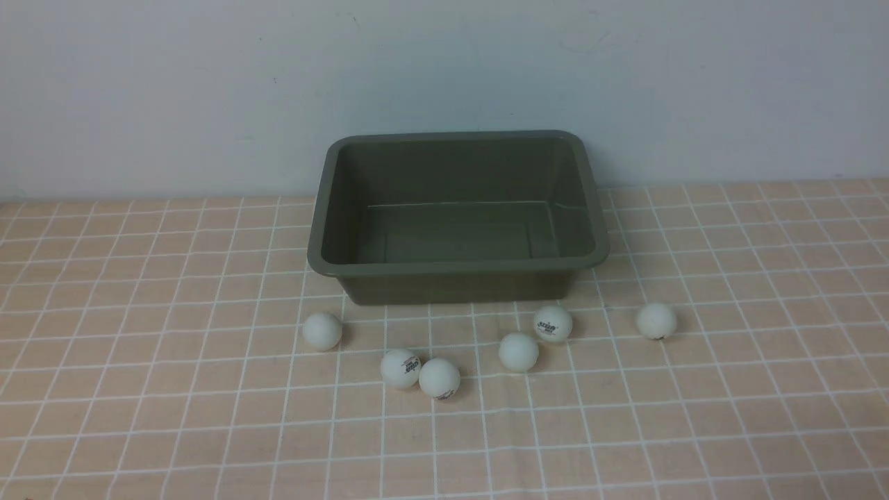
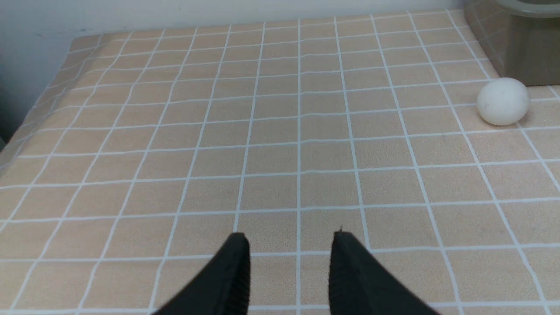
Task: Put the table tennis balls into the box on the light coffee tablecloth.
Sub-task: 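Reach for and grasp a ping pong ball on the table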
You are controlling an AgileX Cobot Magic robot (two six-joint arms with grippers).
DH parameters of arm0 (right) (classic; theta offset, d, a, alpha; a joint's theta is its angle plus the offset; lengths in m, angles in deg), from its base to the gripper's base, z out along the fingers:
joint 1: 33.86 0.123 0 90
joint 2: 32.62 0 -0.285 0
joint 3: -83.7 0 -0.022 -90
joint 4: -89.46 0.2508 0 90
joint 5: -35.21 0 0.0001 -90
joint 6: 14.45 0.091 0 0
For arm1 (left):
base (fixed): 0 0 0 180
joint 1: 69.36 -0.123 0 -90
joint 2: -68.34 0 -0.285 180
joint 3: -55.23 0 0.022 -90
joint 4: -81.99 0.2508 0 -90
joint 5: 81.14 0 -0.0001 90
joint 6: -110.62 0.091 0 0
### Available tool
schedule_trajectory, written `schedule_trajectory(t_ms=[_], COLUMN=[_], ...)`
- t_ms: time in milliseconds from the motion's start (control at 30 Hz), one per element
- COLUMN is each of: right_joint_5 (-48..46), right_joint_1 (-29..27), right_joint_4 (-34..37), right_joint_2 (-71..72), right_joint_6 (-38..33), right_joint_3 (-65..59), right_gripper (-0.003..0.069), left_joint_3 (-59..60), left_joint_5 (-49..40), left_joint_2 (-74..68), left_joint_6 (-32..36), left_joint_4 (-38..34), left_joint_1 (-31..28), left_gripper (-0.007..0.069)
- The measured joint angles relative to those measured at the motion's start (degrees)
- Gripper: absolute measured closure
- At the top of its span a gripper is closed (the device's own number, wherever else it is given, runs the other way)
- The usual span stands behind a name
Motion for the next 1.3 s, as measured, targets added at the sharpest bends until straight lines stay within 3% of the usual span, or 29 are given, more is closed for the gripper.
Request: schedule_trajectory(t_ms=[1100,1300], right_joint_5=[0.29,0.2], right_joint_1=[0.0,0.0], right_joint_4=[-0.06,2.88], right_joint_2=[0.0,0.0], right_joint_6=[0.0,5.88], right_joint_3=[0.0,1.74], right_gripper=[0.0177,0.0177], left_joint_3=[0.0,0.0], left_joint_5=[0.0,0.0], left_joint_2=[0.0,0.0], left_joint_6=[0.0,0.0], left_joint_4=[0.0,0.0], left_joint_1=[0.0,0.0], left_gripper=[0.0421,0.0421])
